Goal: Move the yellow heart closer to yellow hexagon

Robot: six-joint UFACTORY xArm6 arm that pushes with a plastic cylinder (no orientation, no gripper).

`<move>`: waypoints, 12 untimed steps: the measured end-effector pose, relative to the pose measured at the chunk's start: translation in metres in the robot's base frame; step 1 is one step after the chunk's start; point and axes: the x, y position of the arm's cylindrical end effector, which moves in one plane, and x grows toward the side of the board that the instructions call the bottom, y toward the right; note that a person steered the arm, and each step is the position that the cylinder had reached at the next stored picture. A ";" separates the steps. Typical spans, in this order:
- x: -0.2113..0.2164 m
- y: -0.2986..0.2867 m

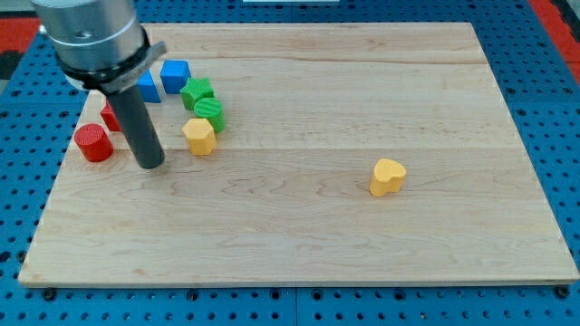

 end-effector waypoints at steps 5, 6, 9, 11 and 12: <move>0.014 0.133; -0.032 0.223; 0.079 0.365; 0.067 0.332; 0.054 0.328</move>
